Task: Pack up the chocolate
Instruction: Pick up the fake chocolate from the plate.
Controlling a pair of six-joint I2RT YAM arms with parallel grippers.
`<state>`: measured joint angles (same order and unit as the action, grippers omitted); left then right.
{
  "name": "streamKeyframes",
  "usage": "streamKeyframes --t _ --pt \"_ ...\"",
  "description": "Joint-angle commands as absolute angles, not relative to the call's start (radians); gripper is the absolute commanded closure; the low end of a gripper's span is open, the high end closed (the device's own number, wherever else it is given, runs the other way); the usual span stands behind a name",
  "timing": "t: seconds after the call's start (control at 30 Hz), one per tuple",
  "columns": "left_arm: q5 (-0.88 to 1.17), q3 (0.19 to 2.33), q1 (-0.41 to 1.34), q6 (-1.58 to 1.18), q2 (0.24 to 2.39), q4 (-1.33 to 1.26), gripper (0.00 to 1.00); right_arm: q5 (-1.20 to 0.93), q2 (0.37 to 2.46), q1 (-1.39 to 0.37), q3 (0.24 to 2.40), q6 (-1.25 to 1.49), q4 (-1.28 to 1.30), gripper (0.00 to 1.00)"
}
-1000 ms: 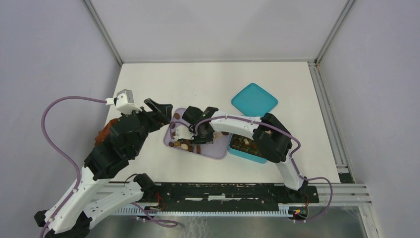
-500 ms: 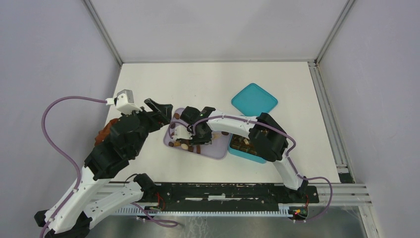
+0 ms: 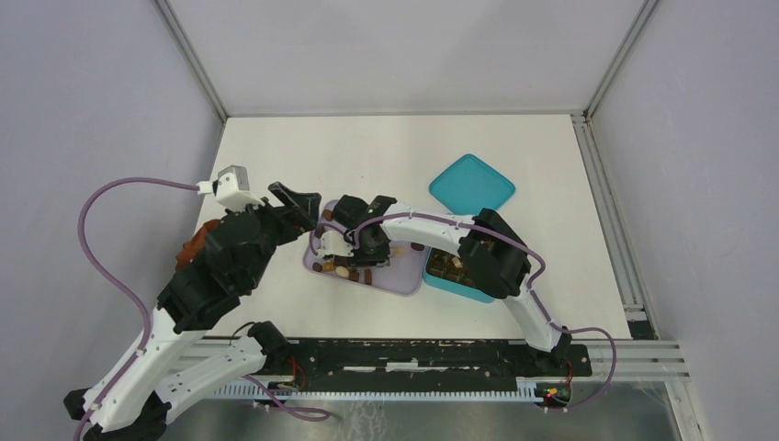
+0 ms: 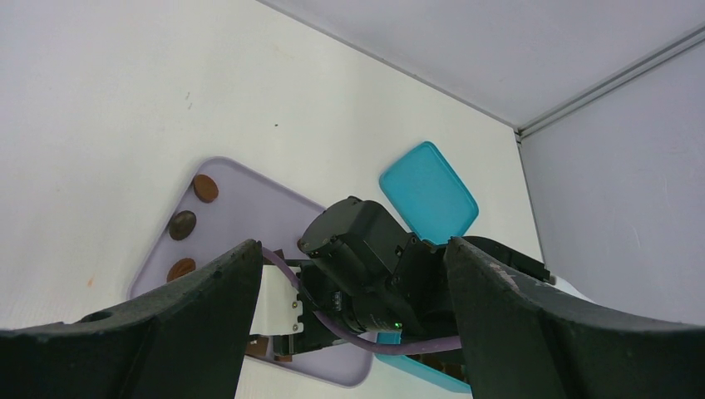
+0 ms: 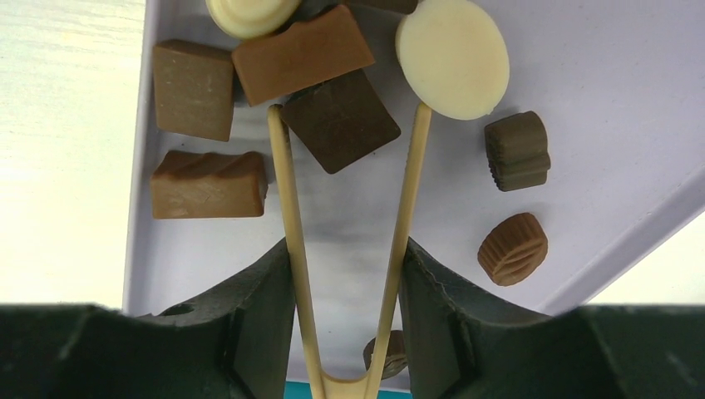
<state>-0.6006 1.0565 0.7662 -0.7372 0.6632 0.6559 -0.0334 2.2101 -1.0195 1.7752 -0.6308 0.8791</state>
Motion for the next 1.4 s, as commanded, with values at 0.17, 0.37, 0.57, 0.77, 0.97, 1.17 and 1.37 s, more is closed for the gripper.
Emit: streamKeyframes --t 0.17,0.37,0.57,0.77,0.97,1.17,1.37 --pt "-0.615 1.063 0.767 -0.765 0.678 0.620 0.14 -0.058 2.231 -1.031 1.835 -0.618 0.894 0.56" --pt "-0.617 1.058 0.767 -0.764 0.678 0.617 0.14 -0.064 2.220 -1.031 1.815 -0.618 0.892 0.70" --pt "-0.615 1.057 0.766 -0.765 0.673 0.617 0.14 -0.066 2.168 -1.029 1.774 -0.621 0.874 0.75" --pt "-0.615 1.060 0.767 -0.765 0.671 0.616 0.14 -0.081 2.109 -1.020 1.754 -0.622 0.868 0.76" --pt "-0.608 1.057 0.767 -0.767 0.670 0.610 0.14 -0.086 2.060 -1.012 1.742 -0.621 0.866 0.76" --pt "-0.604 1.060 0.767 -0.768 0.668 0.608 0.14 -0.093 1.990 -1.001 1.708 -0.620 0.871 0.76" --pt "-0.601 1.049 0.767 -0.771 0.664 0.595 0.14 -0.111 1.874 -0.962 1.627 -0.616 0.880 0.77"
